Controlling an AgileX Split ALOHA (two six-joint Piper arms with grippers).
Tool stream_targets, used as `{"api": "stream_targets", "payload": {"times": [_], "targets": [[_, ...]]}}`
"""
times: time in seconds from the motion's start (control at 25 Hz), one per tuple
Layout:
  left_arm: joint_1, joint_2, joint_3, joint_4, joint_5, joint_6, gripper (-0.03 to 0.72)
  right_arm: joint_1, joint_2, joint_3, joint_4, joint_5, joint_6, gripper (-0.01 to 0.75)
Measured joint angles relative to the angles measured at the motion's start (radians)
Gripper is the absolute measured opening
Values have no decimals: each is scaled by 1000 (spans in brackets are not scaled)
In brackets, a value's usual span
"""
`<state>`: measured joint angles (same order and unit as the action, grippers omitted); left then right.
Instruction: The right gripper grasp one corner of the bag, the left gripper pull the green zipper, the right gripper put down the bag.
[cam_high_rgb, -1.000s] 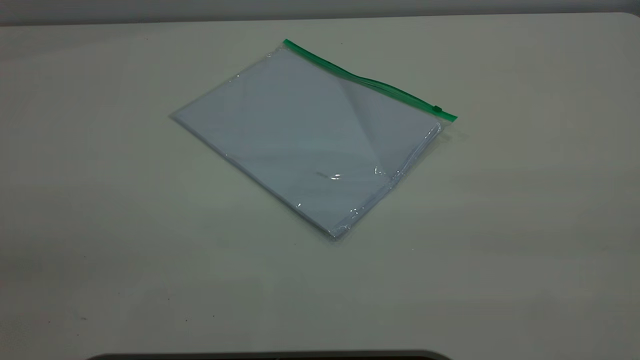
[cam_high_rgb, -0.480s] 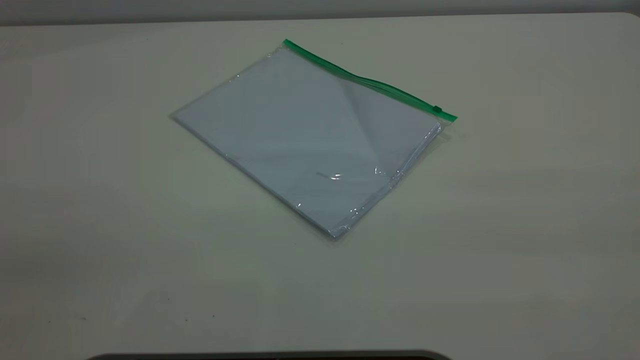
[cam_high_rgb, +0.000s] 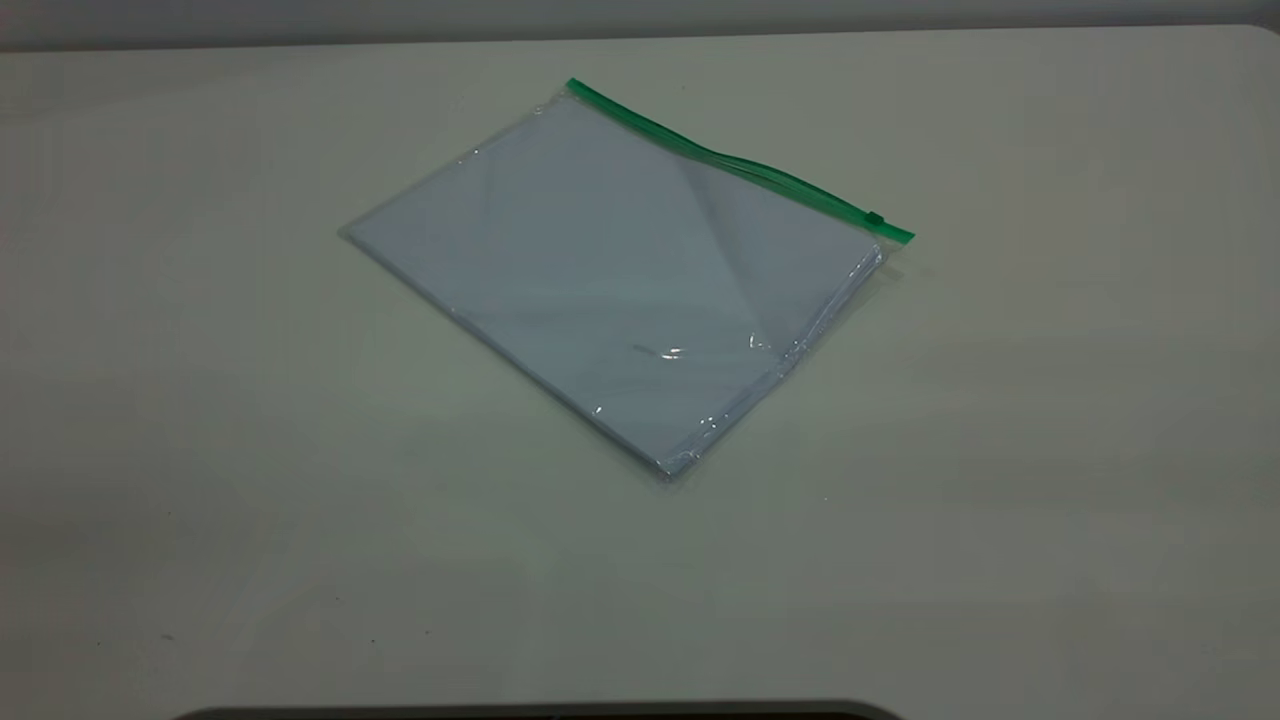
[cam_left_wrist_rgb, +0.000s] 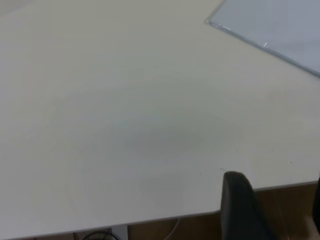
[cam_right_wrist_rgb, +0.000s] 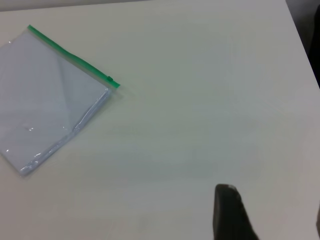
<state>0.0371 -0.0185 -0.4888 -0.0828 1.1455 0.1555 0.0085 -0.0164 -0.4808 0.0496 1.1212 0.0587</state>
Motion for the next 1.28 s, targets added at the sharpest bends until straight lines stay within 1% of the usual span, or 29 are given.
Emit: {"api": "stream_targets", "payload": {"times": [0.56, 0.72, 0.88, 0.96, 1.08, 1.12, 1.2, 1.28], "targets": [[0, 0, 0, -19, -1, 0, 413, 0, 0, 0, 1, -1, 0, 450], [0, 0, 0, -28, -5, 0, 413, 0, 0, 0, 28, -5, -5, 448], [0, 53, 0, -29, -8, -7, 413, 0, 86, -2, 78, -31, -37, 446], [0, 151, -4, -29, -21, -9, 413, 0, 184, -2, 113, -84, -73, 445], [0, 327, -34, -36, -103, -10, 413, 0, 348, -2, 215, -208, -178, 444], [0, 381, -49, -44, -138, -10, 413, 0, 396, -2, 252, -250, -245, 447], [0, 507, -79, -63, -199, 1, 413, 0, 516, -2, 312, -323, -344, 467], [0, 613, -105, -87, -262, 35, 413, 0, 626, -2, 374, -397, -449, 503]]}}
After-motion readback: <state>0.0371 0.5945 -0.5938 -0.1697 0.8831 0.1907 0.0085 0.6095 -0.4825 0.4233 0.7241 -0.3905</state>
